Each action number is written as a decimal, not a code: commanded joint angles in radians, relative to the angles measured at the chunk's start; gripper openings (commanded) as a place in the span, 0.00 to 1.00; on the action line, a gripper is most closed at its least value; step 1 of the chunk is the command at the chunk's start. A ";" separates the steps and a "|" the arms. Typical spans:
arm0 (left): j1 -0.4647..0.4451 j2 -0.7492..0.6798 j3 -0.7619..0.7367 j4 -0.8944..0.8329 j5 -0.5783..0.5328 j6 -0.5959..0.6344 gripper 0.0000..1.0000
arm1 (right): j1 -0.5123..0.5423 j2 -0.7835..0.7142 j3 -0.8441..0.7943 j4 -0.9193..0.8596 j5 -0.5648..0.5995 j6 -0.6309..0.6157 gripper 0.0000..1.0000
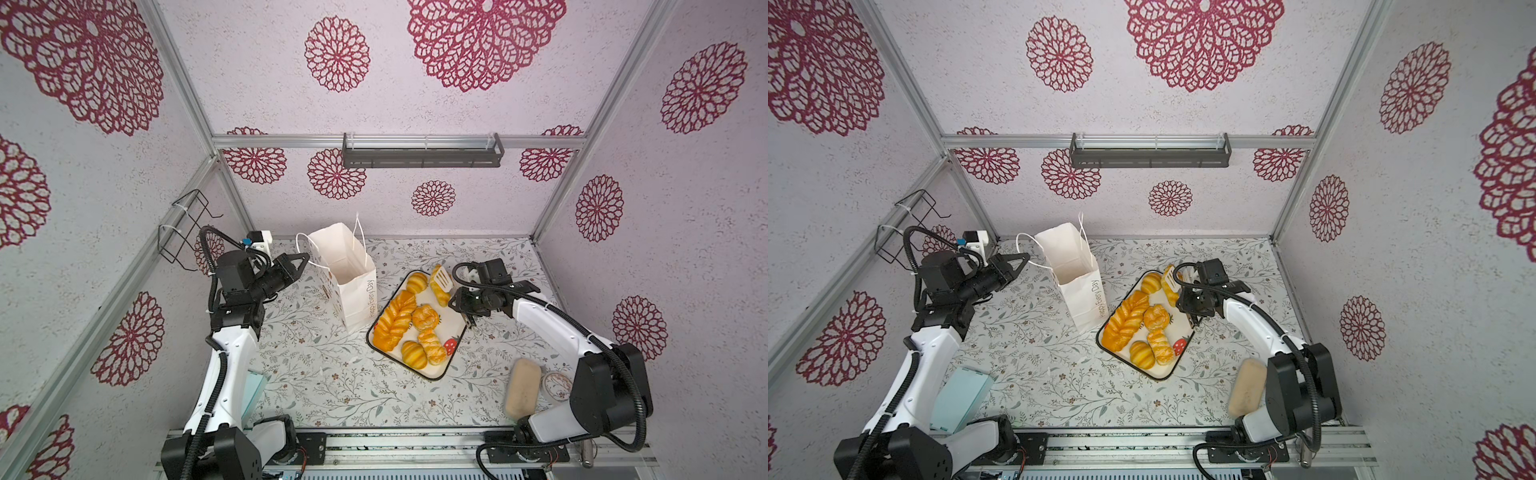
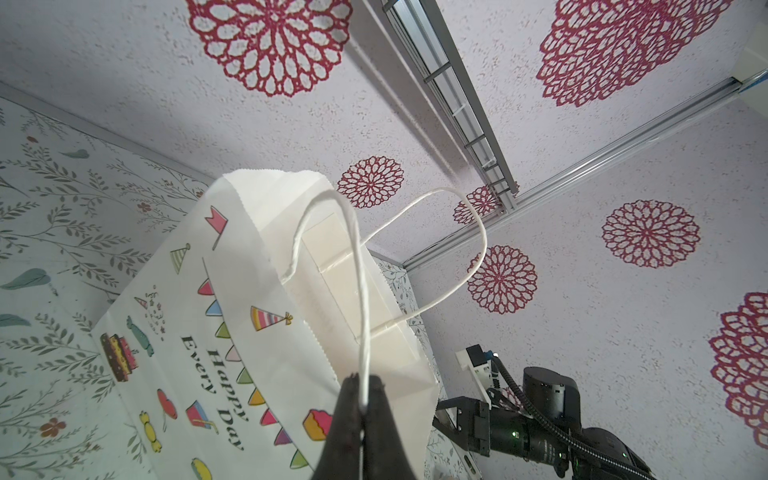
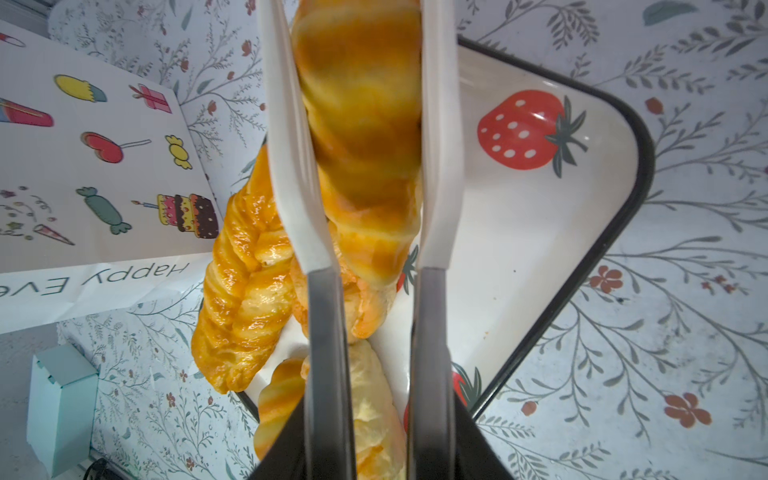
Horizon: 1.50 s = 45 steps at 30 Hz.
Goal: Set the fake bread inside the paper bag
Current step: 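Lift the croissant in the tongs and carry it toward the bag opening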
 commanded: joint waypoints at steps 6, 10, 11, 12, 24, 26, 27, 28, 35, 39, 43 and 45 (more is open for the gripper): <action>-0.001 -0.007 0.010 0.026 0.007 -0.002 0.00 | 0.011 -0.133 0.066 0.078 -0.078 0.016 0.38; -0.001 -0.009 0.011 0.019 0.002 0.000 0.00 | 0.044 -0.166 0.081 0.109 -0.102 0.008 0.38; -0.001 -0.008 0.012 0.015 -0.002 0.002 0.00 | 0.054 -0.176 0.083 0.121 -0.107 0.007 0.38; -0.001 -0.009 0.013 0.011 -0.006 0.004 0.00 | 0.061 -0.183 0.087 0.130 -0.111 0.007 0.38; -0.016 -0.014 0.092 -0.096 -0.087 0.058 0.00 | 0.207 -0.182 0.231 0.088 -0.068 -0.048 0.39; -0.024 -0.012 0.126 -0.136 -0.109 0.080 0.00 | 0.227 -0.180 0.253 0.082 -0.063 -0.055 0.39; -0.027 -0.012 0.142 -0.150 -0.118 0.087 0.00 | 0.237 -0.178 0.261 0.079 -0.061 -0.057 0.39; -0.032 -0.009 0.156 -0.164 -0.128 0.097 0.00 | 0.245 -0.177 0.271 0.077 -0.057 -0.060 0.40; -0.051 0.012 0.187 -0.212 -0.157 0.129 0.00 | 0.295 -0.164 0.321 0.068 -0.046 -0.071 0.40; -0.055 0.016 0.176 -0.203 -0.157 0.130 0.00 | 0.329 -0.152 0.356 0.075 -0.050 -0.073 0.40; -0.057 0.025 0.180 -0.161 -0.152 0.097 0.00 | 0.358 -0.130 0.392 0.075 -0.044 -0.080 0.40; -0.061 0.032 0.188 -0.136 -0.156 0.077 0.00 | 0.362 -0.122 0.399 0.075 -0.043 -0.084 0.40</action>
